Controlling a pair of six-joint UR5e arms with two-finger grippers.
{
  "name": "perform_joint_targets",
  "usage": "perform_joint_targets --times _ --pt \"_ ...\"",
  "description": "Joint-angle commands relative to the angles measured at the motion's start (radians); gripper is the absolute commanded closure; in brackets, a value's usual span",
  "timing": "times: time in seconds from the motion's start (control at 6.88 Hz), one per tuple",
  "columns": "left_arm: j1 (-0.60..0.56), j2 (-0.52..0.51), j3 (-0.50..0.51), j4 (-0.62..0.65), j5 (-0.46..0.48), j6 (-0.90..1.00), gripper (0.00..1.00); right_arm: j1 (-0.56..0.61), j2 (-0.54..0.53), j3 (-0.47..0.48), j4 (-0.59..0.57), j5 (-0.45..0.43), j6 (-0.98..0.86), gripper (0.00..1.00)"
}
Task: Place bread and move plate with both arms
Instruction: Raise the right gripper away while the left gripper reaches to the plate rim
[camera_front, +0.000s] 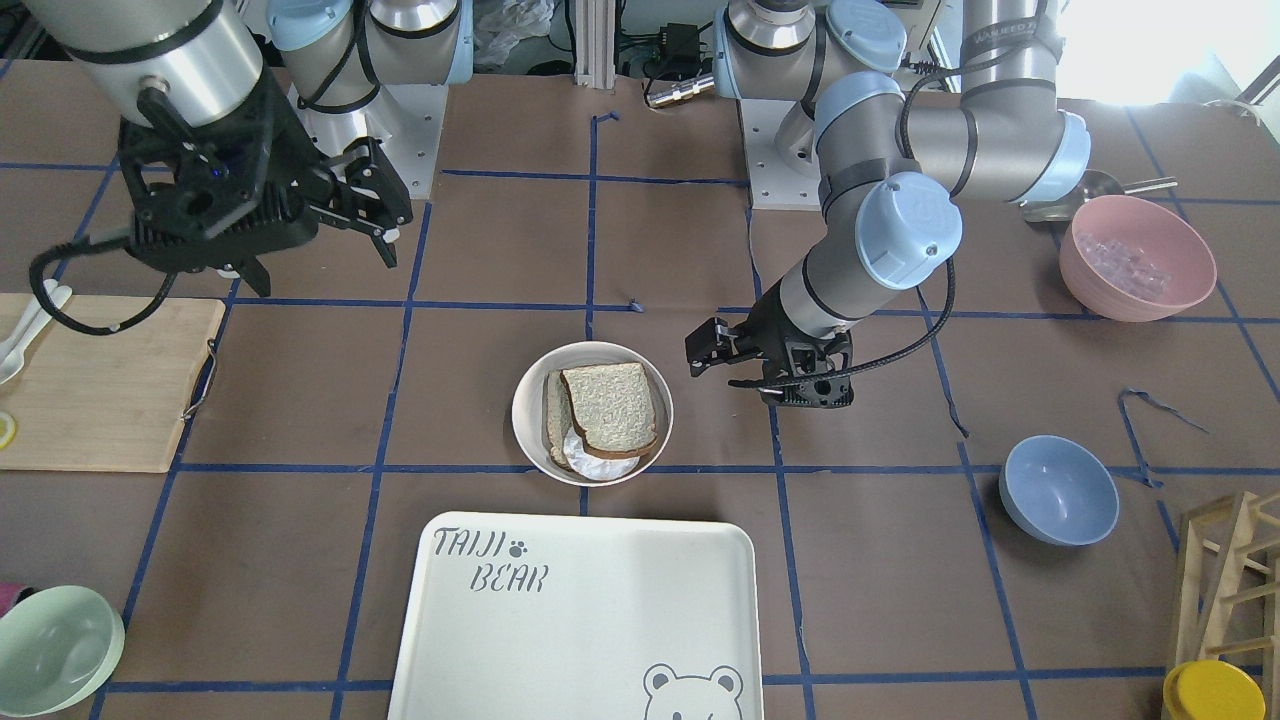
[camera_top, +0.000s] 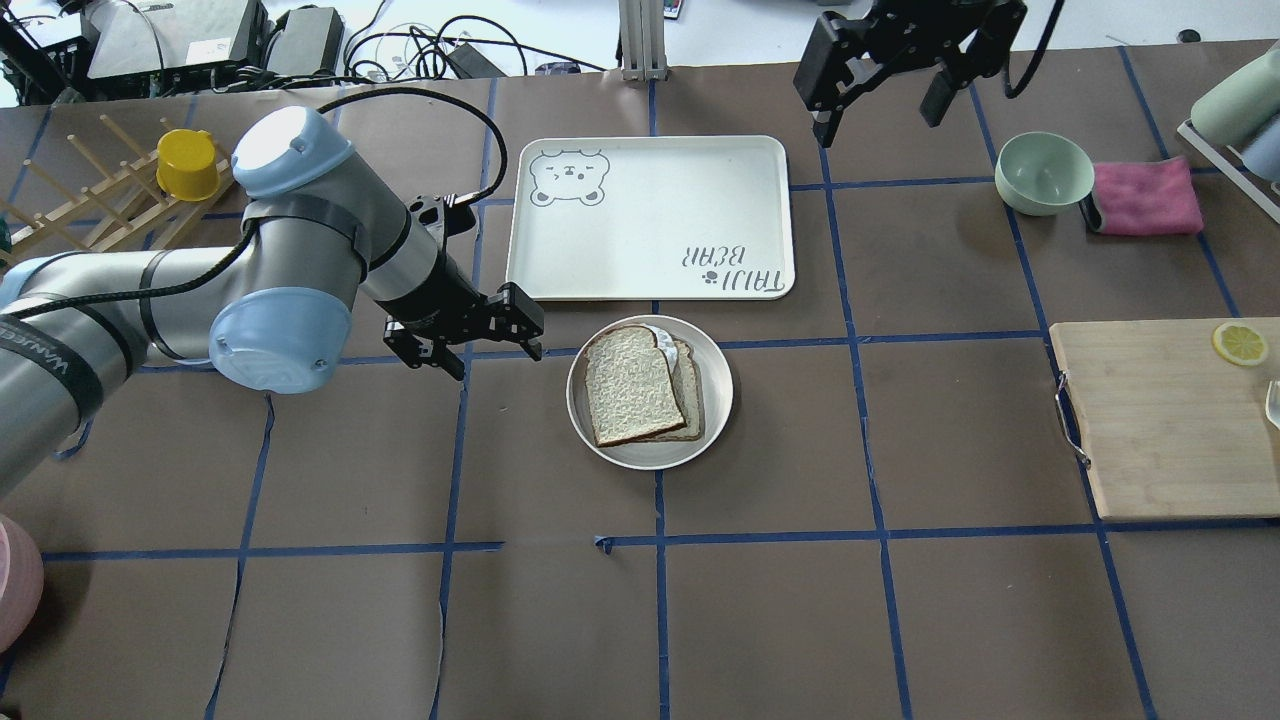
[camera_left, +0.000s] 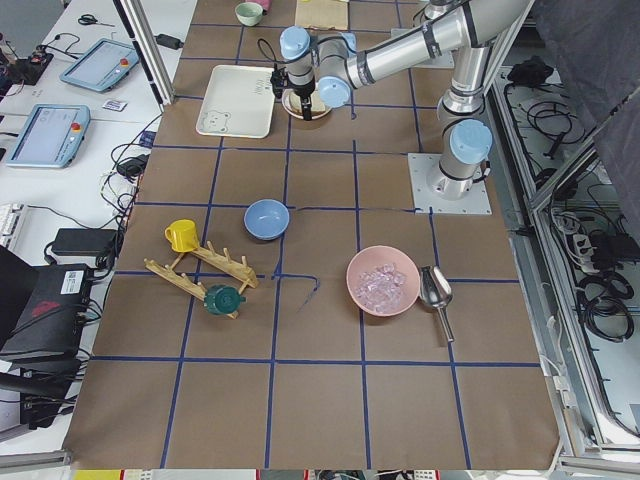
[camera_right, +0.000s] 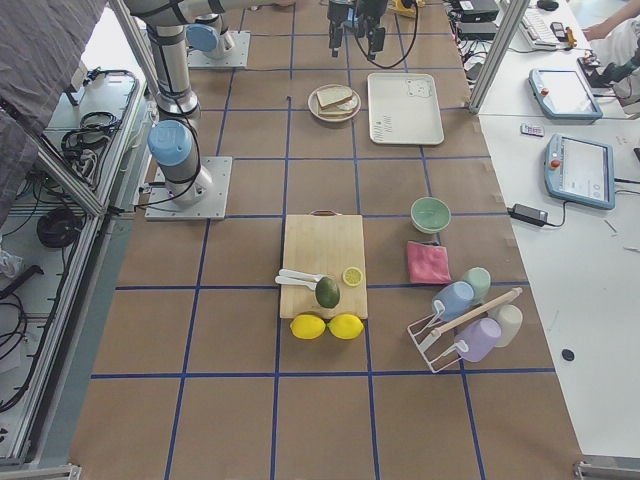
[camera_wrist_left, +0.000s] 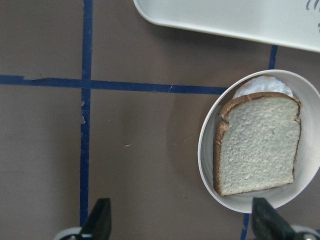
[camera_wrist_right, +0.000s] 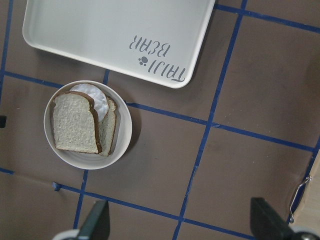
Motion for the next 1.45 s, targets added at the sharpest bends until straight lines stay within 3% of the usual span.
perform_joint_targets --times 0.0,0.15,0.29,0.58,0.87,1.02,1.16,1.31 --pt "-0.008 -0.094 -0.033 0.112 -0.027 -0.002 0.0 -0.002 -0.102 0.155 -0.097 -0.002 -0.003 0.0" --pt "-0.008 -0.117 -0.038 0.128 -0.053 -0.005 0.01 -0.001 -0.127 0.202 -0.159 0.006 -0.003 0.0" --pt "-0.014 -0.129 -0.045 0.129 -0.055 -0.008 0.13 -0.002 -0.155 0.232 -0.165 -0.003 0.001 0.0" --pt "-0.028 -0.147 -0.068 0.201 -0.055 -0.007 0.24 -0.007 -0.159 0.244 -0.166 -0.005 0.001 0.03" --pt "-0.049 -0.157 -0.07 0.215 -0.055 -0.008 0.32 -0.019 -0.158 0.244 -0.161 -0.061 0.013 0.02" --pt "-0.051 -0.161 -0.069 0.223 -0.055 -0.008 0.42 -0.021 -0.158 0.244 -0.156 -0.061 0.079 0.02" --pt "-0.051 -0.164 -0.065 0.223 -0.053 -0.004 0.65 -0.019 -0.158 0.244 -0.15 -0.061 0.136 0.02" --pt "-0.051 -0.164 -0.064 0.223 -0.052 0.001 1.0 -0.019 -0.158 0.244 -0.15 -0.061 0.127 0.01"
